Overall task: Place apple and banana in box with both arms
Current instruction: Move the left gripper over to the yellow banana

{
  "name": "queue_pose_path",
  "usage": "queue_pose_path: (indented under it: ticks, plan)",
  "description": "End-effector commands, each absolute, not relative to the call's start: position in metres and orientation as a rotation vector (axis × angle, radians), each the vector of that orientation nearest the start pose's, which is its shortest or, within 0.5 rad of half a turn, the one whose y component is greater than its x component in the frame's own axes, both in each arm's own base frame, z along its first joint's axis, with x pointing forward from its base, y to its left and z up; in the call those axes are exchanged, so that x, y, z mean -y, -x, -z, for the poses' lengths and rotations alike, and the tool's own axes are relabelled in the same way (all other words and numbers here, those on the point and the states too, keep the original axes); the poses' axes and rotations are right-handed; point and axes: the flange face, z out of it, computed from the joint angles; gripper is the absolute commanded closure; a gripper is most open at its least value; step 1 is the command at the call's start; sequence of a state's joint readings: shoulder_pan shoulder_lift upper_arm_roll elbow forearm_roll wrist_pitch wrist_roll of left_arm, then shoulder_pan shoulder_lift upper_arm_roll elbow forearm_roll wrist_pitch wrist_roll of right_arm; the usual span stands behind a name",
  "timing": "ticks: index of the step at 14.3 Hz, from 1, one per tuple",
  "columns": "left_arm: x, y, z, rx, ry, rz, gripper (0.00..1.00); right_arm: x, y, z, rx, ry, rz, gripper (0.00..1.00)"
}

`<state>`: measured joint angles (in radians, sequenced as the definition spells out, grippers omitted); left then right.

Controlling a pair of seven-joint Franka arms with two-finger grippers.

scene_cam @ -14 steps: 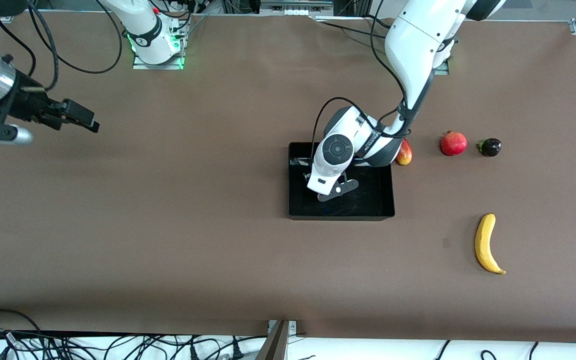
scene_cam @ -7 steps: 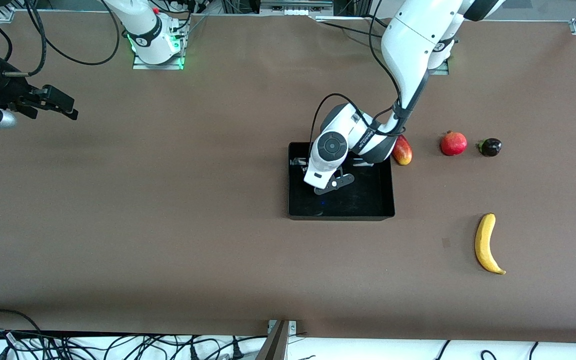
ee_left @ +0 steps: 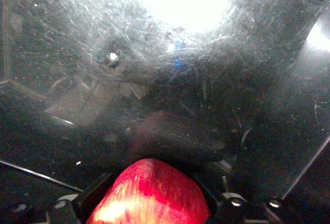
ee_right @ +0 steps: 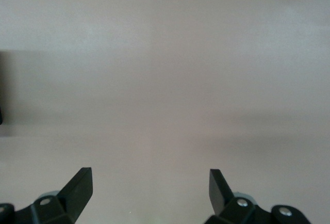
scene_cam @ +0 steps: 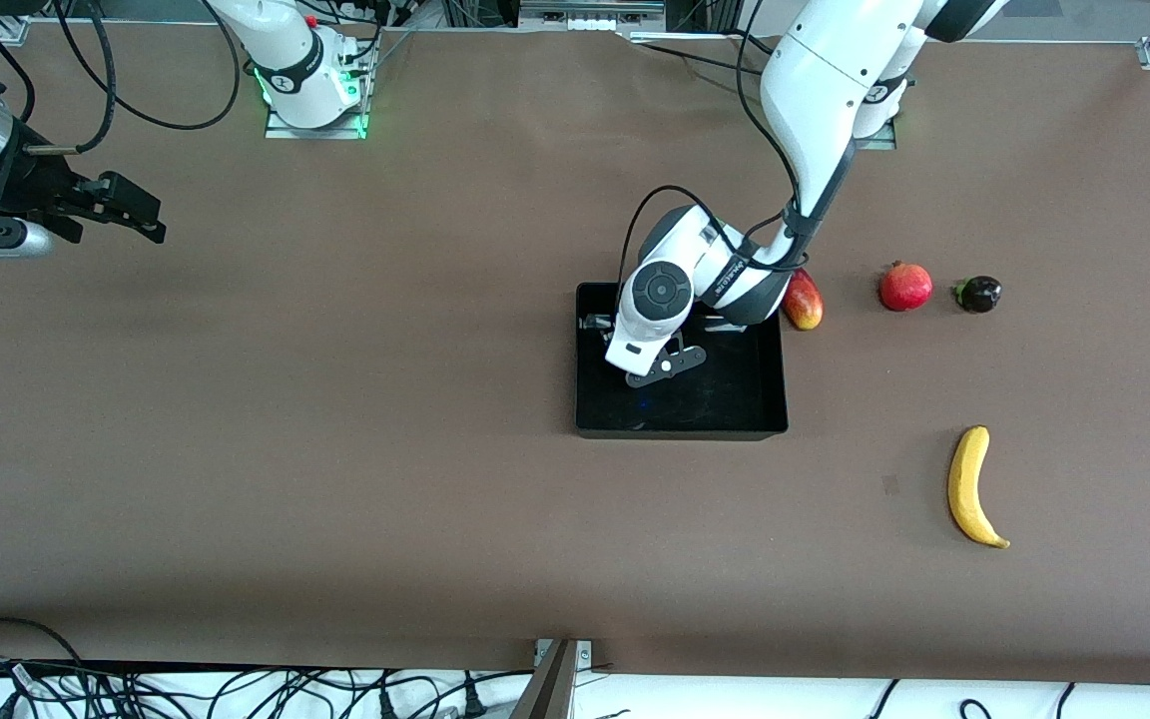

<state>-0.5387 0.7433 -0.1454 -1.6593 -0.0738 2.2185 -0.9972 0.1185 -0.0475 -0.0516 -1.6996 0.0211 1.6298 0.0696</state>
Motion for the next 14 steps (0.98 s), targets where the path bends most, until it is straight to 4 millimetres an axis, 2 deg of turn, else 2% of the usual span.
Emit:
queue_pose_path:
  ticks: [1,2,4,5,7,9,10,11,12,13,14]
  plan:
    - [0.404,-0.516,-0.16,0.592,3.001,-0.367,0.0,-0.038,-0.55,-0.607,-0.008,3.136,-0.001,0.0]
    - [0.396,-0.525,-0.185,0.604,2.994,-0.37,0.0,-0.038,-0.552,-0.606,-0.007,3.138,-0.003,0.0]
    - [0.365,-0.564,-0.251,0.656,2.981,-0.384,0.0,-0.035,-0.552,-0.607,-0.015,3.139,0.0,0.0]
    - [0.344,-0.589,-0.288,0.671,2.984,-0.389,0.0,-0.034,-0.552,-0.61,-0.014,3.14,0.009,0.0]
    - [0.277,-0.632,-0.336,0.588,3.018,-0.428,0.0,-0.034,-0.552,-0.612,-0.013,3.157,0.014,0.0]
    - [0.198,-0.662,-0.35,0.437,3.07,-0.442,0.0,-0.033,-0.554,-0.612,-0.018,3.158,0.024,0.0]
    - [0.16,-0.672,-0.349,0.283,3.066,-0.407,0.0,-0.032,-0.554,-0.612,-0.02,3.158,0.024,0.0]
    - [0.121,-0.682,-0.345,0.124,3.035,-0.372,0.0,-0.031,-0.553,-0.612,-0.023,3.158,0.021,0.0]
    - [0.072,-0.693,-0.34,0.022,3.03,-0.334,0.0,-0.031,-0.553,-0.612,-0.023,3.158,0.021,0.0]
    - [0.033,-0.704,-0.333,-0.075,3.055,-0.267,0.0,-0.031,-0.553,-0.612,-0.025,3.158,0.021,0.0]
    - [0.007,-0.711,-0.325,-0.165,3.066,-0.204,0.0,-0.031,-0.553,-0.612,-0.025,3.157,0.021,0.0]
